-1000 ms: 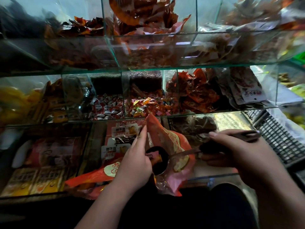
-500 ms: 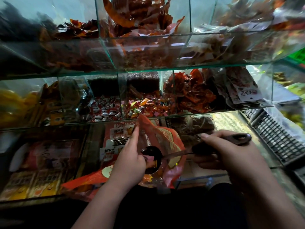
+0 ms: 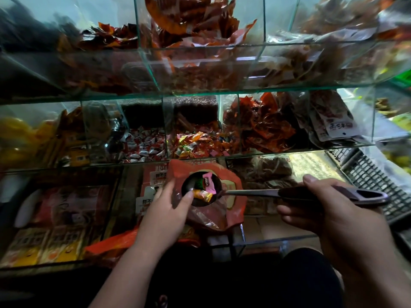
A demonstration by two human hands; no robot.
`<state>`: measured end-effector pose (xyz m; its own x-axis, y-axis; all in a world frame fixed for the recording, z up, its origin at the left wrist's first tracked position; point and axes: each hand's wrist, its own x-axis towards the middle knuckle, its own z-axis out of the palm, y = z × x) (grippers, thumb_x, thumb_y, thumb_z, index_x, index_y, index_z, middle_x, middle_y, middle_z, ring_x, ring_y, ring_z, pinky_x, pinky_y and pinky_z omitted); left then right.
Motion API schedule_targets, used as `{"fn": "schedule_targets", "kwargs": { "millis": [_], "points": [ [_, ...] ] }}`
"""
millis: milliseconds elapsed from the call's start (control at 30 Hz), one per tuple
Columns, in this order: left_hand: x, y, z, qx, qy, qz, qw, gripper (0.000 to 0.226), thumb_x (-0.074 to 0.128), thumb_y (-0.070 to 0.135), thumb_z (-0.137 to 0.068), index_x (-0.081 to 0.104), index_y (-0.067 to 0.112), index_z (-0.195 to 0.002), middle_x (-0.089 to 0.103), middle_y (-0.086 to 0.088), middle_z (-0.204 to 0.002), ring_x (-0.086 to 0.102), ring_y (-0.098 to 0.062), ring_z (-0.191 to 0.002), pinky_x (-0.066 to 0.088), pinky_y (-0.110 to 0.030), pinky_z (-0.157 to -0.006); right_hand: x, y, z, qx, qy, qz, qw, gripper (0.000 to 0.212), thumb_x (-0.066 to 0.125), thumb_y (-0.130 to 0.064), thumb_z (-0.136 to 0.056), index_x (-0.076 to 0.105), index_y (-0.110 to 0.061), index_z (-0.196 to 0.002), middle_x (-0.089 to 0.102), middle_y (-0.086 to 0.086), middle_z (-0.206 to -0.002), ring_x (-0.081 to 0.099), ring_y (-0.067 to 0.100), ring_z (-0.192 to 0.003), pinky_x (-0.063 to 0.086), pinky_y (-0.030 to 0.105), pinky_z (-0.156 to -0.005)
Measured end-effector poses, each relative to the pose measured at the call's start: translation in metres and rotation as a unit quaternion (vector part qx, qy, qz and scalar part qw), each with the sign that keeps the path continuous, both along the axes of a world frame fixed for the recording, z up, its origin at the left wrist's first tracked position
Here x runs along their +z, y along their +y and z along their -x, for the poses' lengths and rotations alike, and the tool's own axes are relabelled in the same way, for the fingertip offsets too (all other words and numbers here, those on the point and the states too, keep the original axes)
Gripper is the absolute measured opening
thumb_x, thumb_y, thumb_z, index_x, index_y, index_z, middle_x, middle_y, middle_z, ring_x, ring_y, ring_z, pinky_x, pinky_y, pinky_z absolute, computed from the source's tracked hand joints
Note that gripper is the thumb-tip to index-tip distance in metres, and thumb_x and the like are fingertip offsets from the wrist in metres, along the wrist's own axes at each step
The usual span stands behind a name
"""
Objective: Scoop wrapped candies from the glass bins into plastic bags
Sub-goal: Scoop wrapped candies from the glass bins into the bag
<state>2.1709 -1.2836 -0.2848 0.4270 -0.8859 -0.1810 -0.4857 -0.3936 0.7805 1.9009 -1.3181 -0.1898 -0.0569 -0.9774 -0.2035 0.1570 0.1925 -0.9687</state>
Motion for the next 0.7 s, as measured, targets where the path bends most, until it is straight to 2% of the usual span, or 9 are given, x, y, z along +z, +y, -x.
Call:
{"fn": "schedule_targets", "kwargs": {
  "millis": [67,133,233,300,433,567,633,700],
  "points": [
    [0.01,0.002,0.004,0.012,-0.088,0.038,0.995,0.082,0.035,0.083,-0.084,0.031,0.04,-0.153,0.022,0.011,-0.163,0.029,-0.015,-0.147,0.036,-0.04,-0.113,0.009,0.007,-0.006,0.01,0.009,0.037,0.999,0.03,0.067,-0.02,-0.095,0.071,-0.019,-0.065,0.076,0.025,-0.078,0.076,0.042,-0.064,0.059,0.034,-0.049],
    [0.019,0.0,0.009,0.004,-0.134,0.118,0.984,0.076,0.034,0.079,-0.088,0.037,0.036,-0.15,0.023,0.013,-0.162,0.024,-0.012,-0.148,0.031,-0.04,-0.115,0.018,0.012,-0.011,0.03,0.009,0.062,0.998,0.024,0.072,-0.026,-0.086,0.069,-0.019,-0.064,0.076,0.025,-0.078,0.076,0.043,-0.064,0.06,0.035,-0.051],
    [0.025,-0.011,0.013,-0.051,-0.159,0.142,0.976,0.065,0.036,0.066,-0.097,0.04,0.03,-0.151,0.023,0.014,-0.163,0.015,-0.004,-0.149,0.02,-0.037,-0.118,0.031,0.015,-0.018,0.054,0.004,0.082,0.995,0.023,0.073,-0.043,-0.068,0.068,-0.022,-0.063,0.077,0.024,-0.079,0.076,0.042,-0.065,0.06,0.036,-0.052],
    [0.025,-0.016,0.012,-0.061,-0.154,0.145,0.975,0.066,0.033,0.065,-0.098,0.041,0.027,-0.151,0.024,0.013,-0.163,0.013,-0.005,-0.15,0.019,-0.038,-0.121,0.038,0.015,-0.024,0.067,0.003,0.101,0.993,0.024,0.074,-0.045,-0.065,0.068,-0.021,-0.063,0.077,0.023,-0.079,0.076,0.041,-0.064,0.061,0.038,-0.053],
    [0.038,-0.035,-0.001,-0.037,-0.192,0.196,0.961,0.066,0.037,0.059,-0.097,0.043,0.021,-0.151,0.029,0.009,-0.162,0.015,-0.009,-0.151,0.014,-0.03,-0.117,0.052,0.002,-0.035,0.069,-0.02,0.139,0.988,0.02,0.072,-0.041,-0.073,0.066,-0.023,-0.066,0.077,0.021,-0.078,0.077,0.038,-0.063,0.06,0.038,-0.051],
    [0.068,-0.08,-0.012,-0.056,-0.206,0.231,0.949,0.066,0.038,0.053,-0.1,0.034,0.018,-0.156,0.029,0.001,-0.163,0.015,-0.013,-0.152,0.008,-0.024,-0.117,0.063,-0.031,-0.043,0.048,-0.046,0.15,0.986,0.019,0.063,-0.029,-0.098,0.064,-0.016,-0.085,0.078,0.015,-0.078,0.077,0.032,-0.062,0.061,0.034,-0.052],
    [0.08,-0.107,-0.016,-0.072,-0.207,0.219,0.951,0.064,0.039,0.053,-0.103,0.028,0.019,-0.158,0.027,-0.004,-0.164,0.015,-0.018,-0.152,0.008,-0.027,-0.118,0.064,-0.047,-0.048,0.032,-0.051,0.156,0.986,0.03,0.056,-0.028,-0.104,0.067,-0.024,-0.077,0.078,0.009,-0.072,0.077,0.025,-0.059,0.062,0.034,-0.052],
    [0.087,-0.129,-0.019,-0.088,-0.22,0.192,0.952,0.064,0.038,0.051,-0.105,0.027,0.017,-0.158,0.026,-0.007,-0.164,0.017,-0.022,-0.152,0.012,-0.031,-0.122,0.059,-0.059,-0.056,0.011,-0.025,0.215,0.976,0.032,0.062,-0.031,-0.101,0.072,-0.029,-0.07,0.078,0.01,-0.076,0.078,0.028,-0.065,0.064,0.039,-0.058]
  ]
}}
